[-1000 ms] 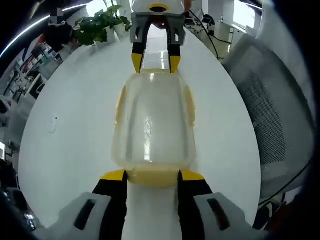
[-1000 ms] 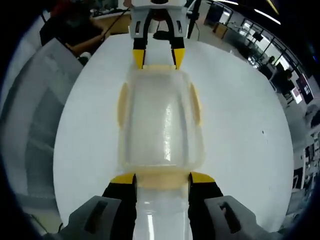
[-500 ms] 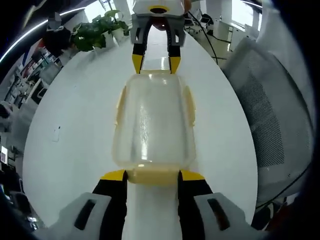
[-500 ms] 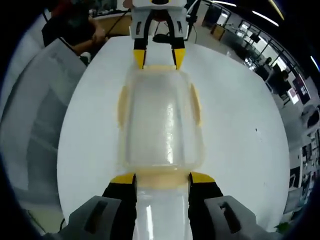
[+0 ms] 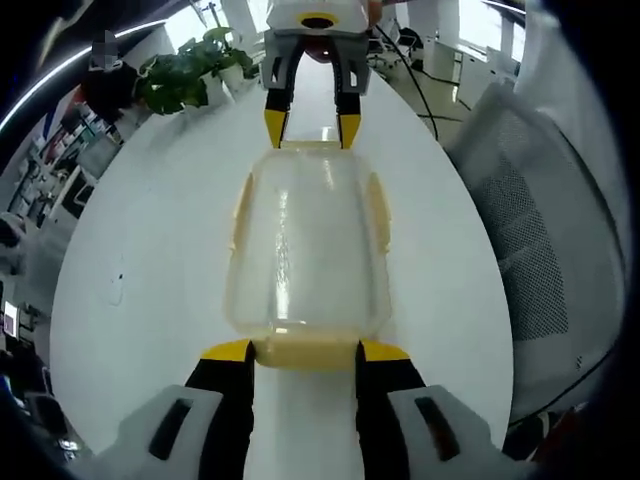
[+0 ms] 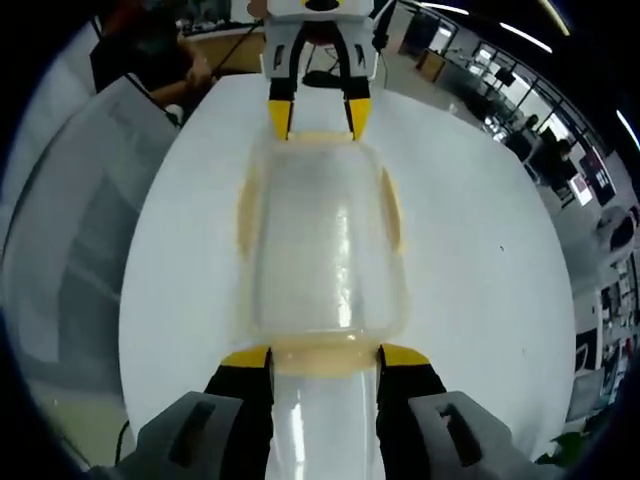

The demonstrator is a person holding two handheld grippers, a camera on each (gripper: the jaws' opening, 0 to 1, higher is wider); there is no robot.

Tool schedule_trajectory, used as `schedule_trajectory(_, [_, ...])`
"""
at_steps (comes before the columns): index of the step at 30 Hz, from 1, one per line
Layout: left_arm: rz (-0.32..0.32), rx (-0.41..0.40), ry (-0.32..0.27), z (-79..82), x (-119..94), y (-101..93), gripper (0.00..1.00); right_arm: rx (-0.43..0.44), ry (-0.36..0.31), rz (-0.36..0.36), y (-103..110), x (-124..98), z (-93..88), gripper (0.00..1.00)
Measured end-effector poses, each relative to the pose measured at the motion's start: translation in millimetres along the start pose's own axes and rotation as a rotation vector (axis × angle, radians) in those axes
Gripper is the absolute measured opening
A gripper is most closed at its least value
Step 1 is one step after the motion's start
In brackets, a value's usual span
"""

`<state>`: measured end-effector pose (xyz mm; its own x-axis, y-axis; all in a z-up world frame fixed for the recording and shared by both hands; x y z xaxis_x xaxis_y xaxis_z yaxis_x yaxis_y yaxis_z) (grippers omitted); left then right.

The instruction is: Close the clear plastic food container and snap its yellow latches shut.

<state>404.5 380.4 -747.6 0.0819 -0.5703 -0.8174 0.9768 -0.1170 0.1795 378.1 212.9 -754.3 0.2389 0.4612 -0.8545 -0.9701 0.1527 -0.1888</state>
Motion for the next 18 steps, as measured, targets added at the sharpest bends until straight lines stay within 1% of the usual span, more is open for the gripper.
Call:
schedule_trajectory(7, [0.005, 0.008, -0.007, 16.4, 4, 0.4, 0.38, 0.001, 0.000, -0.006, 0, -10, -11.4, 0.38])
schedule_trajectory(18, [0.000, -0.006, -0.013, 30.3, 13, -2.1, 0.38, 0.005, 0.000, 0.017, 0, -18, -26.9, 0.38])
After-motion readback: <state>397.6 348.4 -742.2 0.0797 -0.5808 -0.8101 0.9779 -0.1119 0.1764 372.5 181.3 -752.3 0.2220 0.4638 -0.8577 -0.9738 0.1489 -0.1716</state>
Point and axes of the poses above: the point that each gripper's makers call its tool centre point, and the gripper's own axes: x roughly forward along the fingers, y roughly to its left, z roughly out of its top, the point moved 1 cm from there along -x, roughly backward along the fingers, and after that the axes turned 5 degrees about -y, right-handed, at the moved point
